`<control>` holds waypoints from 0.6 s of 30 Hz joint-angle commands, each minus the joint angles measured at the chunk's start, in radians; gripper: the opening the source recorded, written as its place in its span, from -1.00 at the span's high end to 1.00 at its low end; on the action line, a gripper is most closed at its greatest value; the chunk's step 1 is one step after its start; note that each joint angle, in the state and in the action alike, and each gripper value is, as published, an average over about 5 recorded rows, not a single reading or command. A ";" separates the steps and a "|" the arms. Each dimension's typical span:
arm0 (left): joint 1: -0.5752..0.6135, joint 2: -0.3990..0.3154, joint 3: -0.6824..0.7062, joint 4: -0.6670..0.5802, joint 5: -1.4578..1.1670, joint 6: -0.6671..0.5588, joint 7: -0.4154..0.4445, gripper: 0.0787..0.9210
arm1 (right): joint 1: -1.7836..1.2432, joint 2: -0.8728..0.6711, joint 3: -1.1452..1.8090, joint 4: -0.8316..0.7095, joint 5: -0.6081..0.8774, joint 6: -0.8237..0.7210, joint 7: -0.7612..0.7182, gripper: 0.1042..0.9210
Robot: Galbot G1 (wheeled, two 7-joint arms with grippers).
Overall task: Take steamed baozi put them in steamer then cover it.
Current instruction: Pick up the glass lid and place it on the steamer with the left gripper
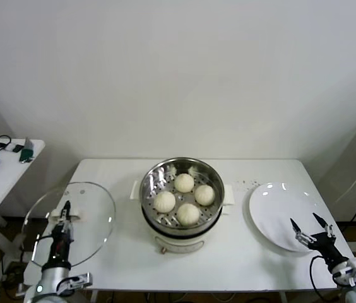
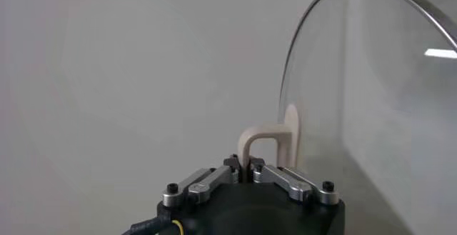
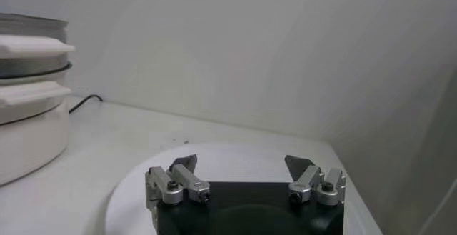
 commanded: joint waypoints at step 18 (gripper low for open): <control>-0.463 0.289 0.566 -0.174 -0.101 0.504 0.320 0.83 | 0.129 0.026 -0.101 -0.064 -0.090 -0.001 0.024 -0.76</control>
